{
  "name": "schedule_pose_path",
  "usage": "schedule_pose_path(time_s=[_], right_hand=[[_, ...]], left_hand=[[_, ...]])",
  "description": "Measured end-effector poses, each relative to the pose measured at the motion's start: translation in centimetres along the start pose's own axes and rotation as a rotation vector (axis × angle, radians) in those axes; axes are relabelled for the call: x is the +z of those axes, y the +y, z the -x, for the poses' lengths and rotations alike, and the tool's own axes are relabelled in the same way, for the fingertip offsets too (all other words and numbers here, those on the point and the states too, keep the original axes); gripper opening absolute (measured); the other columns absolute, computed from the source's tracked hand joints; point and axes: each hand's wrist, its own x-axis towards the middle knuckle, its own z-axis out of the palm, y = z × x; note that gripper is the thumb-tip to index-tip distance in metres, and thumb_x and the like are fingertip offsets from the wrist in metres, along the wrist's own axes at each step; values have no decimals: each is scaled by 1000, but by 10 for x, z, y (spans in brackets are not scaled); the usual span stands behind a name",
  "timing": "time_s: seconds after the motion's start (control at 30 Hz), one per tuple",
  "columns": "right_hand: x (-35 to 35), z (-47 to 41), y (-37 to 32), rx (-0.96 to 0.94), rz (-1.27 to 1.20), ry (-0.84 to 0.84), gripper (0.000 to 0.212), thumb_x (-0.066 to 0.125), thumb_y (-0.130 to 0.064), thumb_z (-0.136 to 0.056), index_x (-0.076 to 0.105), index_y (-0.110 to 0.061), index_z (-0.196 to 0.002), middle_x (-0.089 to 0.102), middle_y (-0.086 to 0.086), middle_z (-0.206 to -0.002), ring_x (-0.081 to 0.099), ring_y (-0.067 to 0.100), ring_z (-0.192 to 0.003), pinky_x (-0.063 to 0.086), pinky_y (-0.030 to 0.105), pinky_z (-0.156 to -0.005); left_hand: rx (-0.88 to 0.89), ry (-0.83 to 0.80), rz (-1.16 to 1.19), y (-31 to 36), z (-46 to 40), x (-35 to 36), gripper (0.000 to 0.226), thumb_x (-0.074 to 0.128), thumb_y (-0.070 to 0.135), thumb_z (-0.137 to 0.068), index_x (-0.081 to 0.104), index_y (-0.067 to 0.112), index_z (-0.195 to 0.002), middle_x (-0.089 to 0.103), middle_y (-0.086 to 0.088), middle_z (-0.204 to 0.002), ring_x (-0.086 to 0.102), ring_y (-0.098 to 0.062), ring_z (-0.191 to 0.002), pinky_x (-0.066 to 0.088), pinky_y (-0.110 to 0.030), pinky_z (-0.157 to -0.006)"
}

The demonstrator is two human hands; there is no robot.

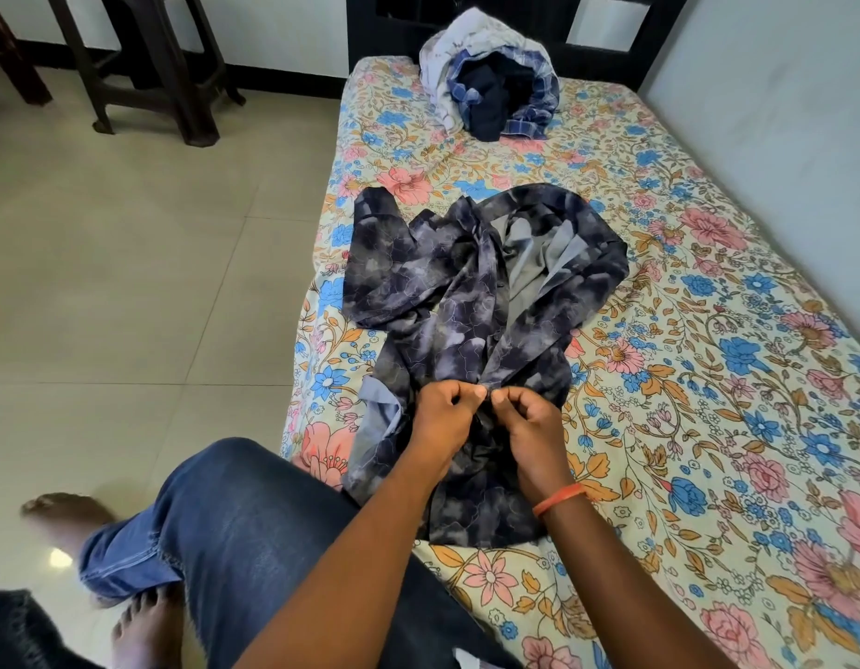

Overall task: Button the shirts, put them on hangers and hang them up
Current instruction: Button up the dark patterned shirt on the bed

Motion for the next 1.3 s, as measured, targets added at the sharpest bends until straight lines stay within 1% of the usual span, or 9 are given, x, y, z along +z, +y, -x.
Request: schedule_pose_path(time_s=[0.23,0.4,0.6,0.73,0.9,1.0,1.07,1.2,1.3], right_hand=[[2,3,1,-51,113,-14,16,62,-22,-97,66,-14,-83,58,1,-67,45,13,-60,39,34,-59],[3,3,0,-61,147,-16,20,60,-21,-98,63,-15,-80,52,-7,-61,40,7,-55,33,26,-54],[2,-1,-1,5,71,-37,12,63,-22,-96,70,-17,-88,69,15,-85,57,19,-74,52,50,-74],[0,5,-4,31,-68,-28,15,68,-26,-93,72,-12,-92,70,19,-91,62,21,-83,53,44,-81],[-4,3,-6,63,-25,6,10,76,-19,-86,71,-10,-89,71,16,-86,65,21,-79,54,42,-79],[-8,0,-19,22,117,213,4,75,-12,-85,71,-12,-87,72,5,-82,69,23,-78,57,31,-72],[-11,-6,-37,-114,236,309,8,74,-10,-85,69,-16,-86,69,-2,-82,67,19,-78,53,19,-67],[-5,-44,-68,-235,339,233,8,73,-10,-83,70,-17,-85,68,-8,-78,64,6,-73,49,11,-65],[6,-76,-68,-174,429,232,6,76,-15,-81,71,-12,-79,65,-5,-73,60,6,-67,40,5,-59]], left_hand=[[70,188,-20,-1,9,6,9,71,22,-88,77,15,-88,74,5,-82,69,-6,-80,55,-24,-76],[39,81,-106,1,6,5,18,61,20,-95,72,9,-86,65,1,-66,52,-7,-54,45,-25,-56],[5,-21,-64,5,2,-1,20,55,18,-99,70,7,-92,70,-20,-88,55,-15,-73,46,-28,-67],[24,-7,-102,4,6,3,20,54,19,-99,67,10,-86,58,0,-66,45,-8,-56,39,-18,-50],[18,-10,-128,7,7,2,20,57,21,-97,69,8,-87,61,-5,-69,48,-13,-59,41,-27,-57],[151,130,-444,8,12,2,18,60,27,-96,62,18,-81,62,3,-88,54,-11,-79,47,-27,-77],[264,246,-756,12,17,3,5,62,28,-93,58,25,-92,52,8,-105,45,-14,-101,35,-36,-92],[642,166,-973,31,-1,5,24,54,7,-85,58,20,-105,55,2,-105,48,-21,-102,30,-34,-86],[625,62,-1081,55,-24,10,25,50,3,-84,63,15,-103,65,-6,-96,61,-31,-89,33,-36,-74]])
